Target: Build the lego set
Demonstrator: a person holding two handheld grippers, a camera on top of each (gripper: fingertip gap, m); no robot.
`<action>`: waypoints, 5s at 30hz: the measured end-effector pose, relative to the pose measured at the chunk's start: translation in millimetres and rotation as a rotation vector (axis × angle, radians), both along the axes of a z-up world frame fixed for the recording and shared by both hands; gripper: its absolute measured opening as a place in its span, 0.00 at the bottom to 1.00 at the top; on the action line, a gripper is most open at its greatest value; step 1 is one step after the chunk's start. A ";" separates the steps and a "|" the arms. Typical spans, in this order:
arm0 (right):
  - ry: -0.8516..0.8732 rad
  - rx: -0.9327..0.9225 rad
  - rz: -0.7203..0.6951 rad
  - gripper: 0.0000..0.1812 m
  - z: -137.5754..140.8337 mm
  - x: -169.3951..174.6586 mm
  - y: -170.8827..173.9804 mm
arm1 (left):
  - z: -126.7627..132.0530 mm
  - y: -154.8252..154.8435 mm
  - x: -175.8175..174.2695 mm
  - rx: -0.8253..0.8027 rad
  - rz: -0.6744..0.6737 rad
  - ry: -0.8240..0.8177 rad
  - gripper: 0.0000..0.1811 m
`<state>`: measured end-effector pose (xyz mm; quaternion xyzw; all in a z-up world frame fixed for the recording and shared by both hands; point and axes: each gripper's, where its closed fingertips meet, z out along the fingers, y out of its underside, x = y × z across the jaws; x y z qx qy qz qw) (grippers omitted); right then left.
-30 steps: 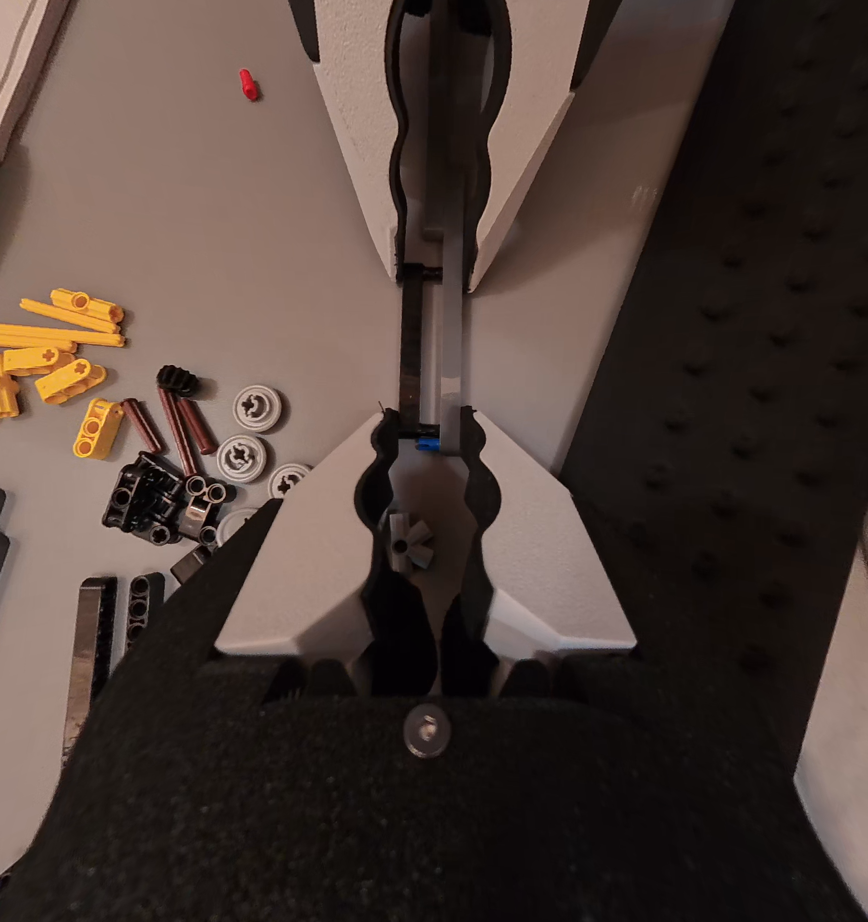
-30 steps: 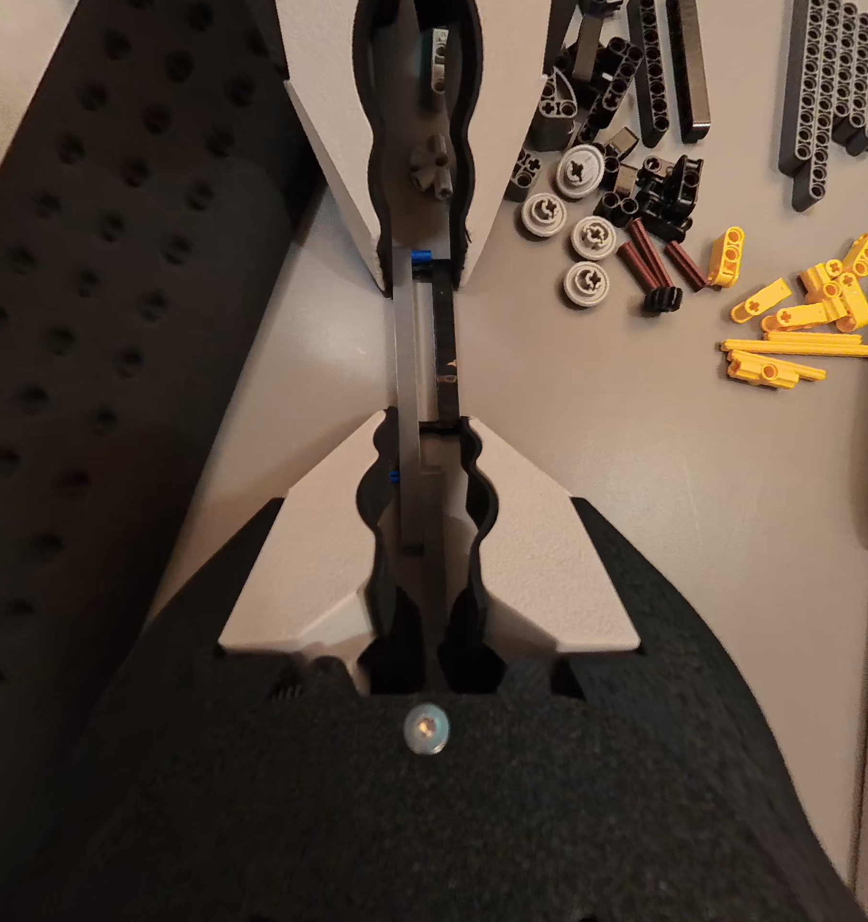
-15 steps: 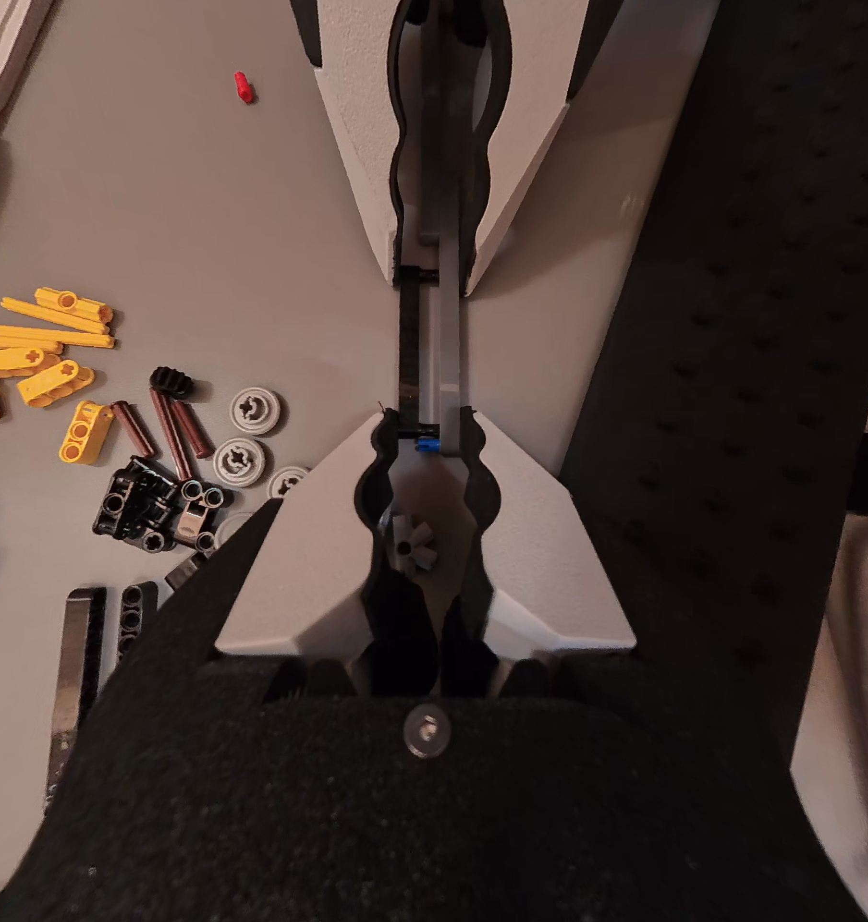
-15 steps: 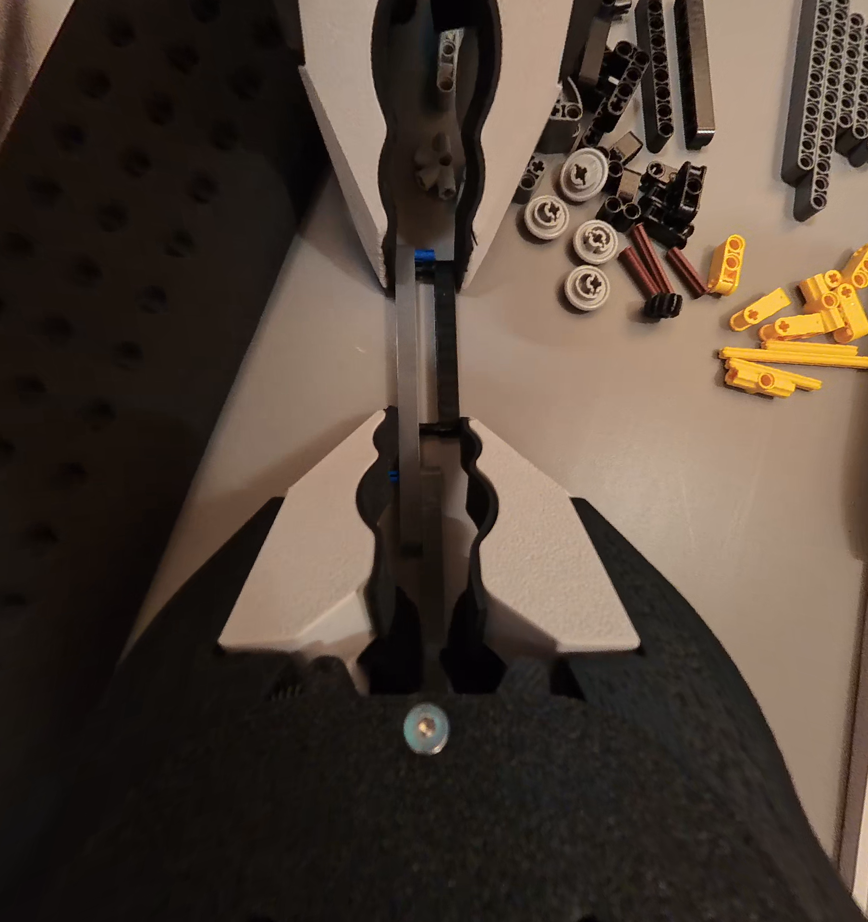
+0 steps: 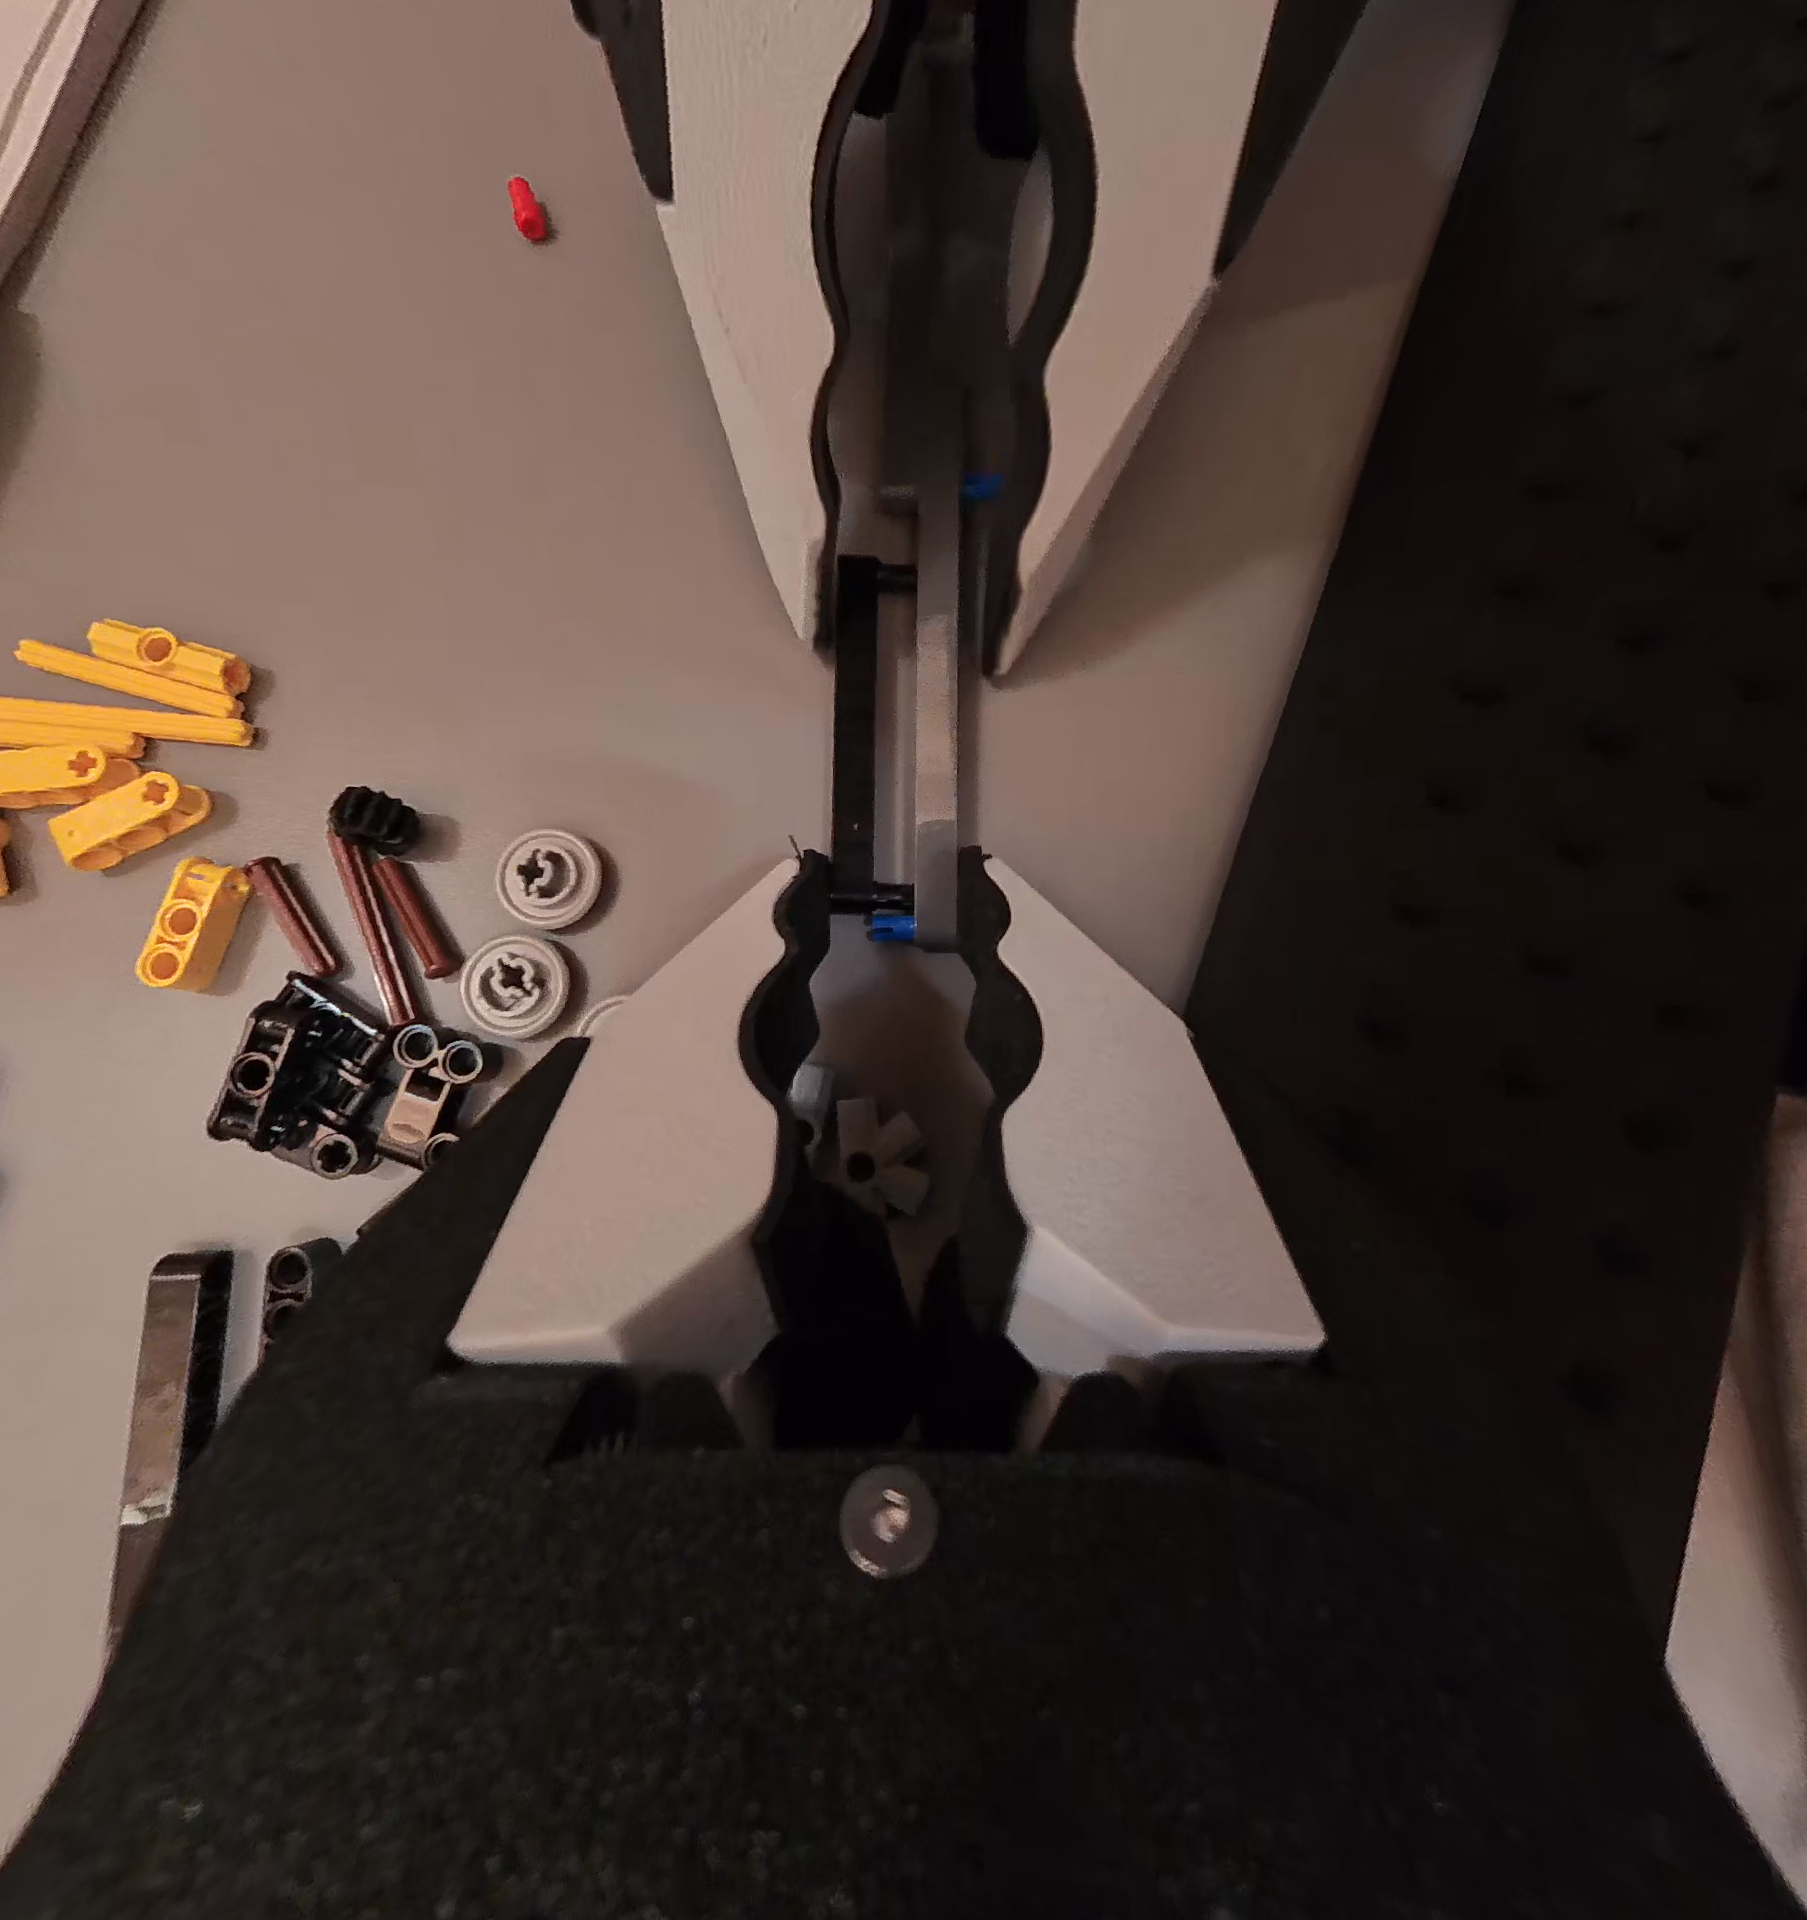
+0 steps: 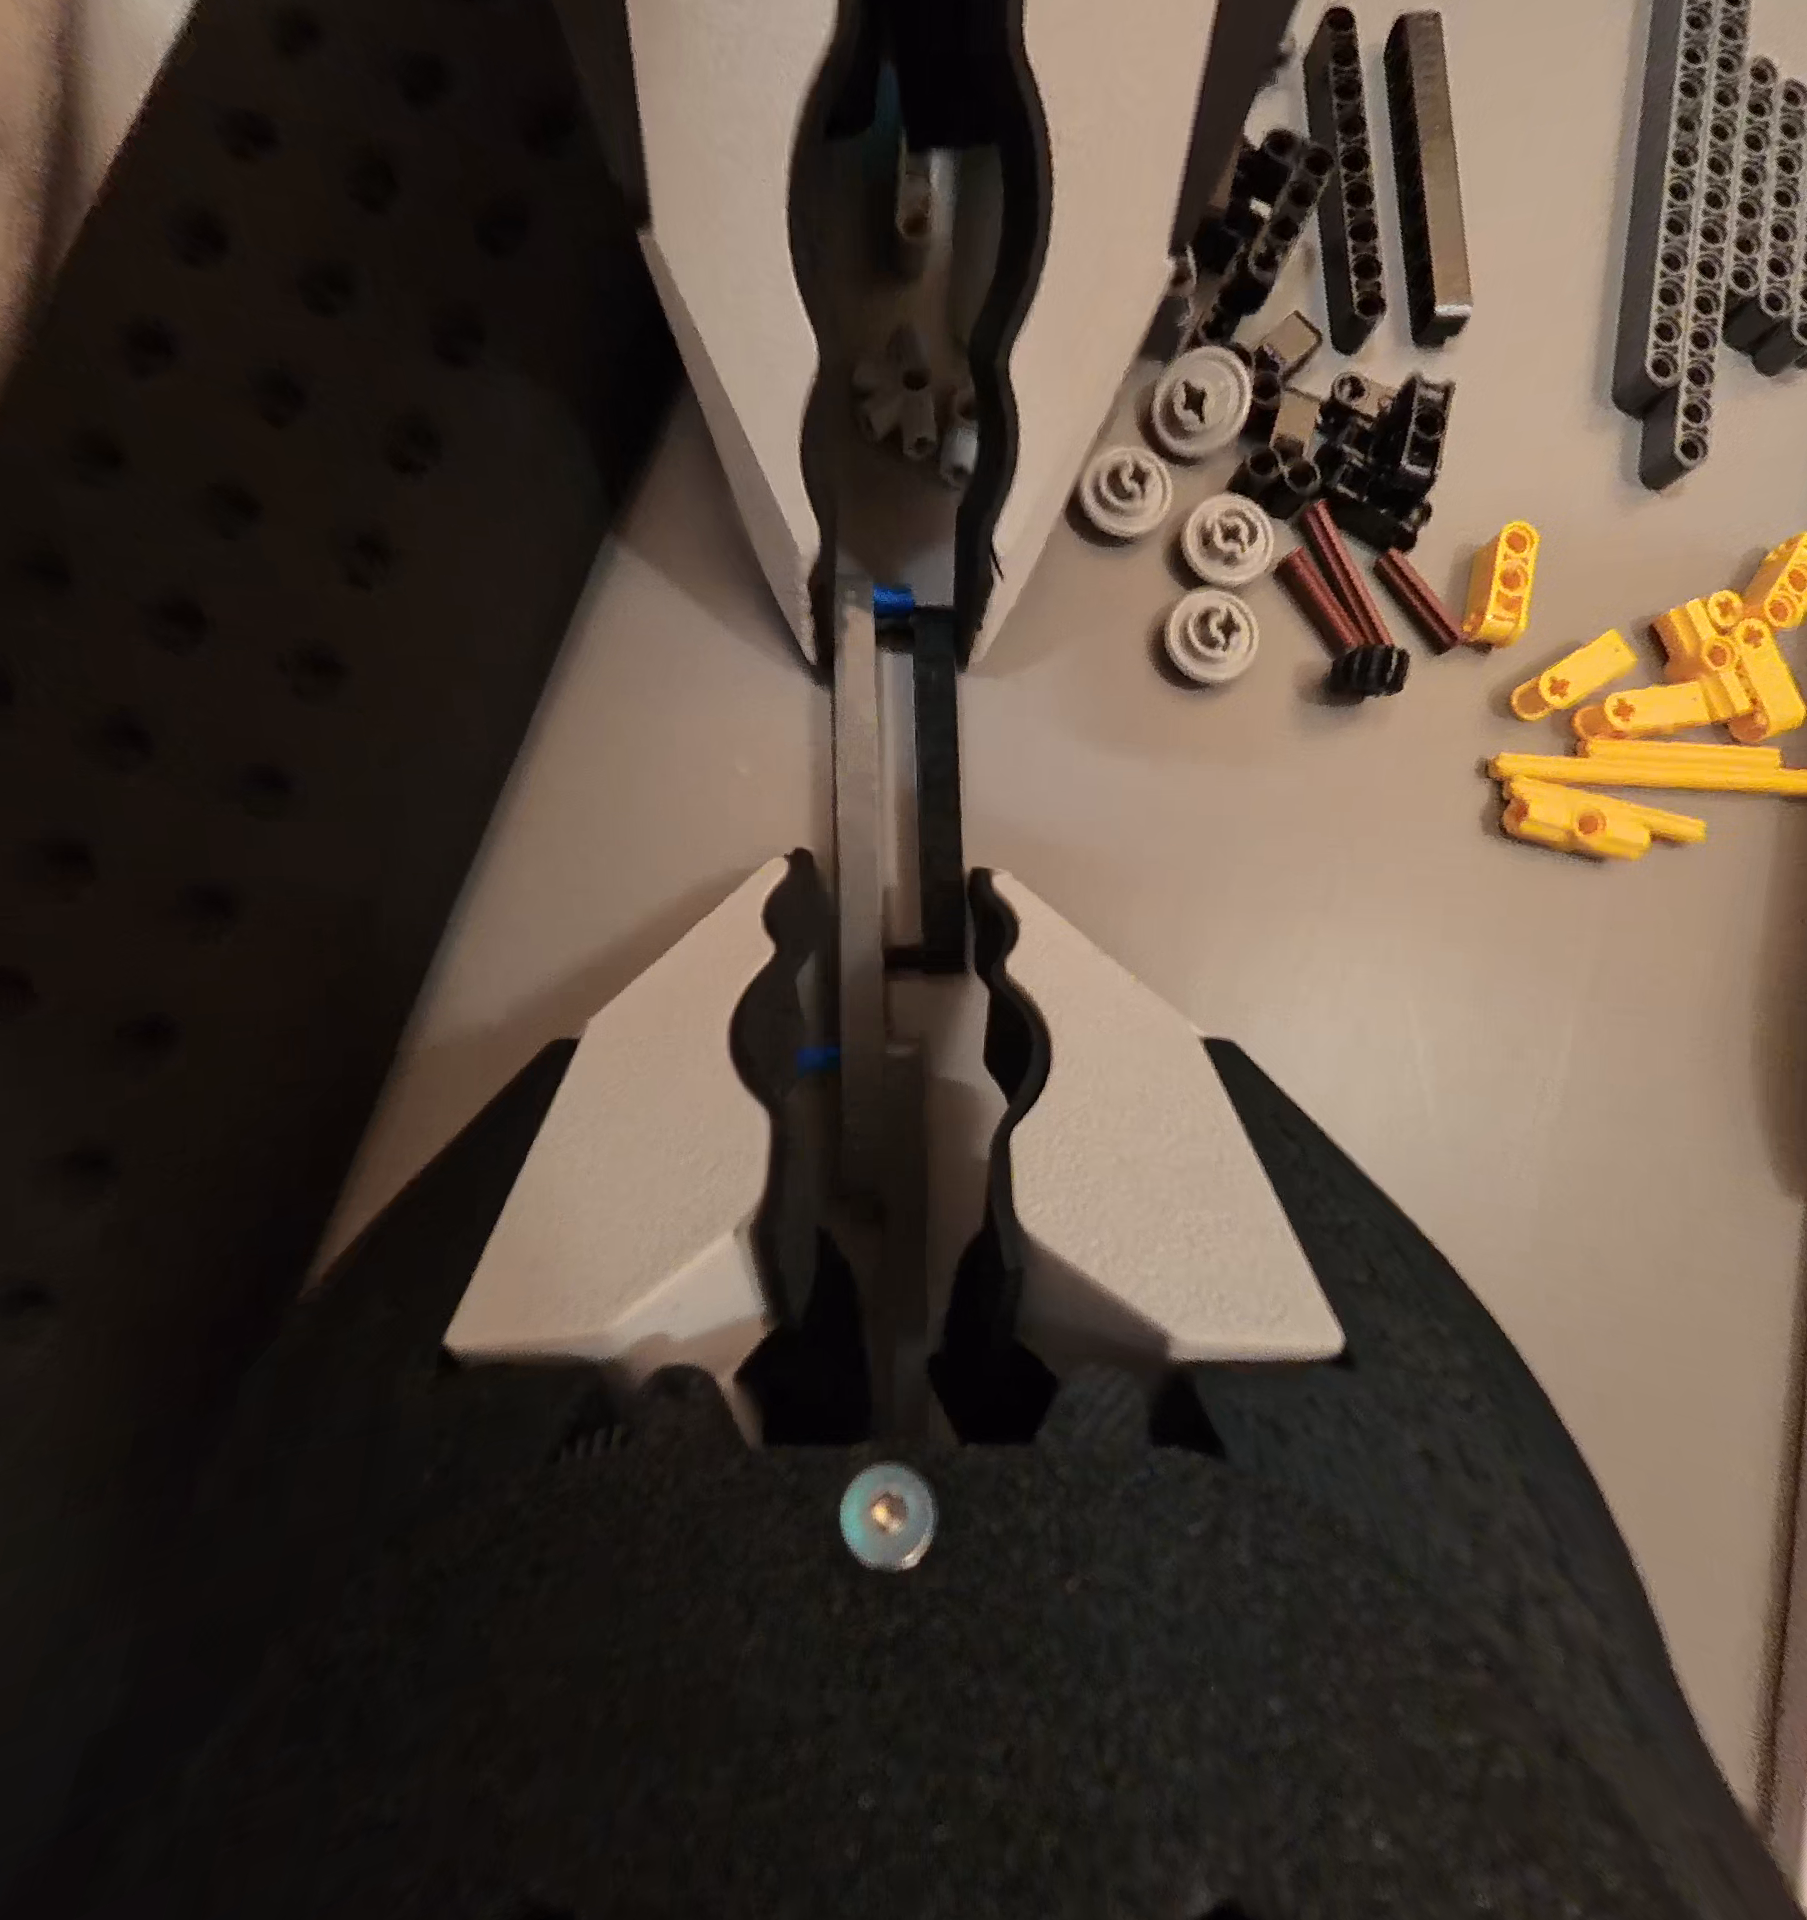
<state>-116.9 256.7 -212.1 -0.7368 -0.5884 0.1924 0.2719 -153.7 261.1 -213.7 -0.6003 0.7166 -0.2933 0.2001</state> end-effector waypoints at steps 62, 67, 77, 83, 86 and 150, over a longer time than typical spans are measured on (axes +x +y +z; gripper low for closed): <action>-0.004 -0.067 -0.030 0.12 -2.1 13.3 1.1 | -0.8 5.3 1.8 0.047 -0.009 -0.024 0.12; -0.036 -0.040 -0.015 0.12 -2.6 13.8 0.8 | -1.1 5.2 1.7 0.050 -0.009 -0.023 0.12; -0.181 -0.031 -0.084 0.13 -2.2 13.9 -0.5 | -1.3 6.2 2.6 0.020 -0.003 -0.031 0.12; -0.214 0.009 -0.087 0.13 -1.8 14.2 -0.2 | -1.4 3.4 6.1 0.040 -0.011 -0.040 0.12; -0.191 -0.029 -0.095 0.13 -2.6 16.8 -2.2 | -1.5 2.9 7.2 0.046 -0.014 -0.031 0.12; 0.522 -0.494 -0.226 0.04 63.8 8.2 39.4 | 61.0 53.5 25.1 0.851 -0.227 -0.280 0.20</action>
